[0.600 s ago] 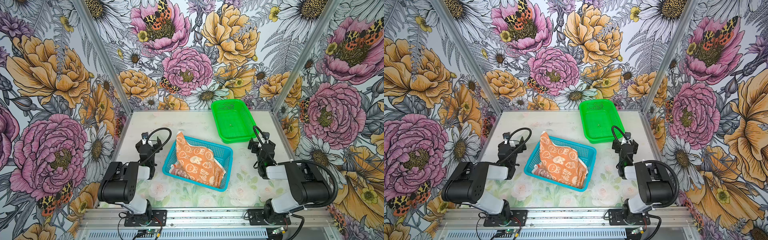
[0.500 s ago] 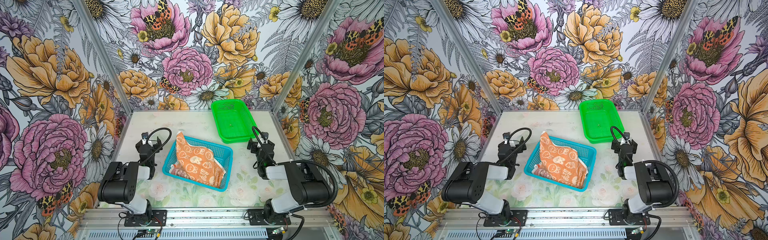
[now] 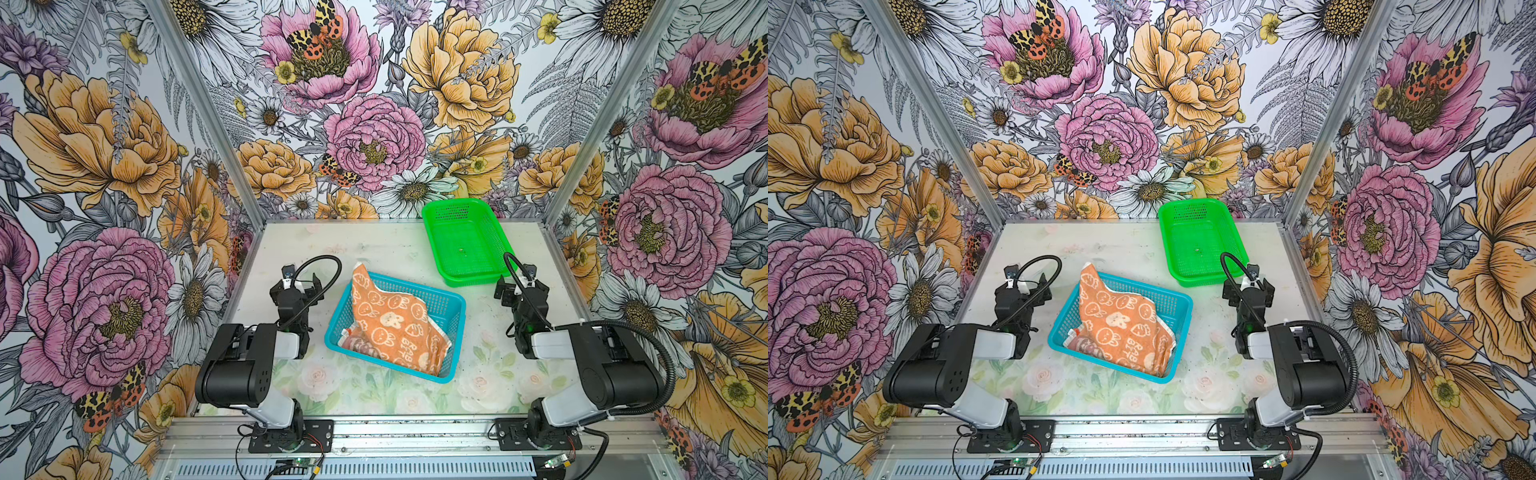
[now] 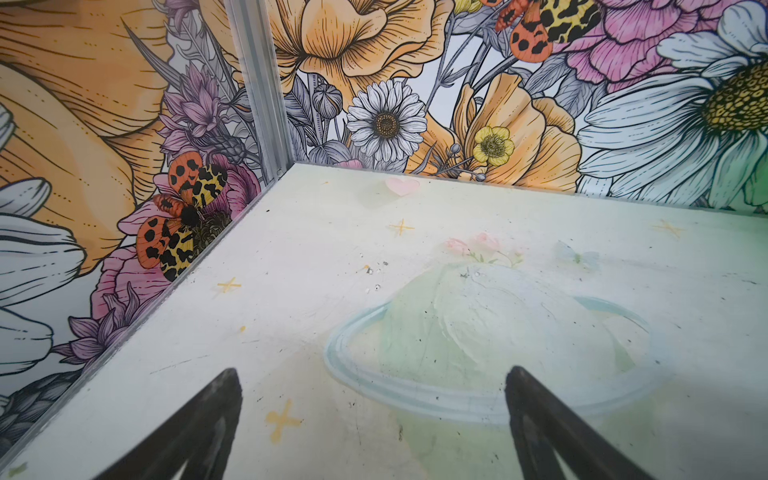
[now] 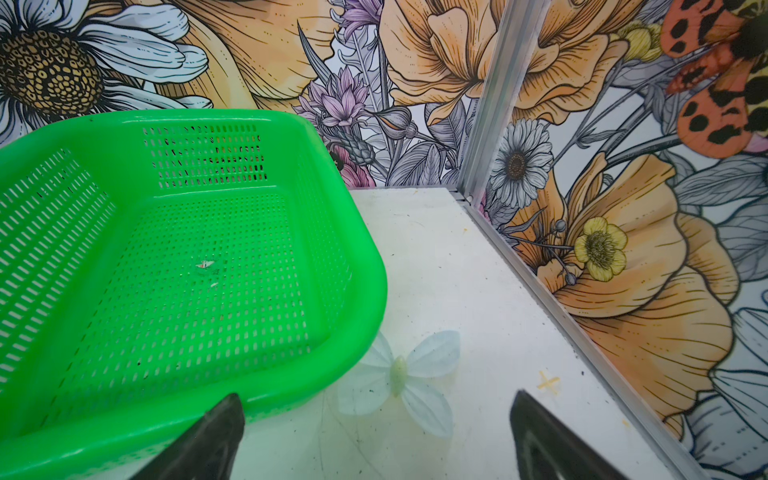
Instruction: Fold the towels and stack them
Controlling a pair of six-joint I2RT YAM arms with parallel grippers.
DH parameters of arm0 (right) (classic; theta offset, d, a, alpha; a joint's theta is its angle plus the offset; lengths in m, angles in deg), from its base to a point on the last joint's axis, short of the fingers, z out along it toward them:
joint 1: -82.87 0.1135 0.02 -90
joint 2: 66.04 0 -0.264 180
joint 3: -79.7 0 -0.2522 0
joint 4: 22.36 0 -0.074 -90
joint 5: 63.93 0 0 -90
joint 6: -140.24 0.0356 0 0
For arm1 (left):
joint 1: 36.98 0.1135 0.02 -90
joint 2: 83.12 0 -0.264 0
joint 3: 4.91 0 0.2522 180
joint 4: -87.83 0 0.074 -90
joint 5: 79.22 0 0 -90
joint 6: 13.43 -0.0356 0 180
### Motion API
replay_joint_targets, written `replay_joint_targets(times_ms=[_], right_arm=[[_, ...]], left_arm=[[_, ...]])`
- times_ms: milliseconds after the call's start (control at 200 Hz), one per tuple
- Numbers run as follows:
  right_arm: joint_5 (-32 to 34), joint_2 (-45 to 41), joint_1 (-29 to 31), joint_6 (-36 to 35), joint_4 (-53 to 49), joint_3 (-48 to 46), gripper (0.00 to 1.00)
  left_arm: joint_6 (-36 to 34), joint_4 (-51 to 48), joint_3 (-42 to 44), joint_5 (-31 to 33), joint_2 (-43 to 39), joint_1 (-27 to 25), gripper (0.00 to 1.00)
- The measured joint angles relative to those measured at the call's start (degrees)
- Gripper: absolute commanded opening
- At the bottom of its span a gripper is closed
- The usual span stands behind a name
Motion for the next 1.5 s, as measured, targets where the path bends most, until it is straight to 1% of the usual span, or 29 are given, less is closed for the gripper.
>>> replay_joint_targets(times_ms=[135, 475, 550, 650, 715, 816, 896, 991, 1086, 1186, 1276, 1346, 1421, 1501], right_arm=[[-0.3, 0.0, -0.3, 0.0, 0.0, 0.0, 1.00], [-0.5, 0.0, -0.4, 0.0, -0.9, 0.0, 0.99], [-0.4, 0.0, -0.4, 0.0, -0.8, 0.0, 0.99], [-0.2, -0.6, -0.4, 0.1, -0.9, -0.2, 1.00], [0.5, -2.7, -0.4, 0.3, -2.1, -0.6, 1.00], [2.5, -7.6, -0.4, 1.2, -5.0, -0.7, 1.00], [4.9, -12.2, -0.4, 2.4, -8.4, -0.7, 0.99], [8.7, -16.6, -0.4, 4.4, -13.2, -0.2, 0.99], [11.7, -19.7, -0.4, 8.4, -23.6, 2.9, 0.99], [12.4, -22.8, -0.3, 15.9, -37.7, 9.3, 0.99], [10.7, -24.4, 0.2, 23.7, -49.8, 17.0, 0.99], [8.1, -24.5, 1.5, 29.9, -55.6, 21.2, 1.00], [4.8, -23.6, 3.3, 36.1, -59.6, 23.3, 1.00], [2.3, -19.8, 6.0, 41.3, -63.1, 25.1, 0.99]], left_arm=[[0.2, 0.0, 0.0, -1.3, 0.0, 0.3, 0.99], [0.2, 0.0, 0.0, -1.2, 0.0, 0.3, 0.99], [0.4, -0.2, 0.0, -0.3, -0.6, 0.2, 0.99], [0.4, -1.2, 0.3, 2.2, -3.5, -0.5, 0.99], [0.2, -4.3, 0.3, 4.2, -7.0, -1.6, 0.99], [0.2, -11.6, -1.4, 7.5, -13.2, -3.1, 0.99], [0.2, -17.9, -4.3, 10.1, -17.2, -4.4, 0.99], [0.3, -24.9, -8.5, 12.8, -19.8, -6.1, 0.99], [0.5, -32.1, -12.4, 14.1, -21.9, -7.5, 0.99], [1.9, -39.5, -16.5, 14.3, -24.3, -8.4, 0.99], [4.5, -45.7, -21.3, 14.3, -25.6, -9.2, 0.99], [6.5, -50.9, -26.1, 14.2, -24.9, -10.4, 0.99], [8.4, -56.0, -31.8, 13.7, -22.5, -13.2, 0.99], [10.4, -60.8, -36.8, 12.6, -18.7, -17.7, 0.99]])
